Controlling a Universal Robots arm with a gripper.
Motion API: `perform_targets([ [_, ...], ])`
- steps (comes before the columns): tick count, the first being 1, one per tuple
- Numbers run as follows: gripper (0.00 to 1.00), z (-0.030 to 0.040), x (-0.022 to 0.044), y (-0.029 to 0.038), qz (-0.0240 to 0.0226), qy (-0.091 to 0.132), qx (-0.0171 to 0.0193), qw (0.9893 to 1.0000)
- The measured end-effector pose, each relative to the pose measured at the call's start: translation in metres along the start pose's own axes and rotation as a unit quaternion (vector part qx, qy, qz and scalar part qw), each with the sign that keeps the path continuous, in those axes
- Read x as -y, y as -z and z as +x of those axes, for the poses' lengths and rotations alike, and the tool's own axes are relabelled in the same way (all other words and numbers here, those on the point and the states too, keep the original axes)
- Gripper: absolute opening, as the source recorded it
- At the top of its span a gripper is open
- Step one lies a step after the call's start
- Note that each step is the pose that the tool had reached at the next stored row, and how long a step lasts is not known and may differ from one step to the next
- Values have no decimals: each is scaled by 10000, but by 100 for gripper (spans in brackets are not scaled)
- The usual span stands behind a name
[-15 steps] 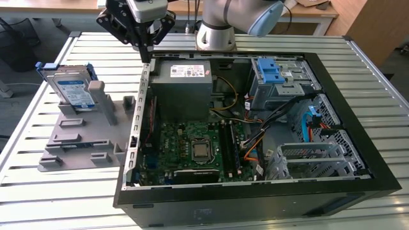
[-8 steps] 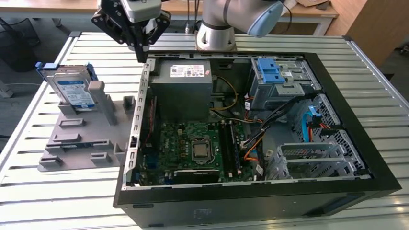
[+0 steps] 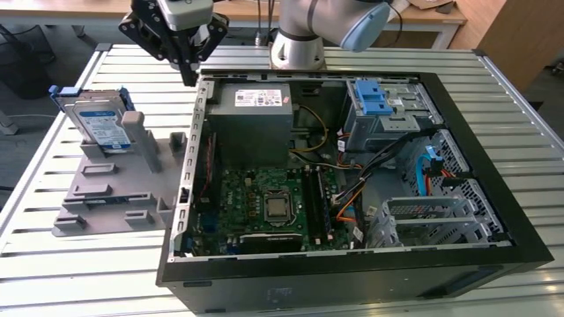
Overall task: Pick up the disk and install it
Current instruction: 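Reach for the disk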
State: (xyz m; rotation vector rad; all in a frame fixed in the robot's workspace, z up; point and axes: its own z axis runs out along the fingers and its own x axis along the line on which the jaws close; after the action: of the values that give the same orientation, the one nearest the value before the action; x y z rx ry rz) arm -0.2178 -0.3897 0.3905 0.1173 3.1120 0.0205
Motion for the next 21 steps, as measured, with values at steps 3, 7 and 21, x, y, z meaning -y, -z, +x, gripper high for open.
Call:
perform_targets([
  [3, 11, 31, 0, 1, 0, 0, 0, 10000],
  [7, 11, 73, 0, 2, 0, 0, 0, 10000],
  [21, 11, 208, 4, 4, 0, 0, 0, 10000],
])
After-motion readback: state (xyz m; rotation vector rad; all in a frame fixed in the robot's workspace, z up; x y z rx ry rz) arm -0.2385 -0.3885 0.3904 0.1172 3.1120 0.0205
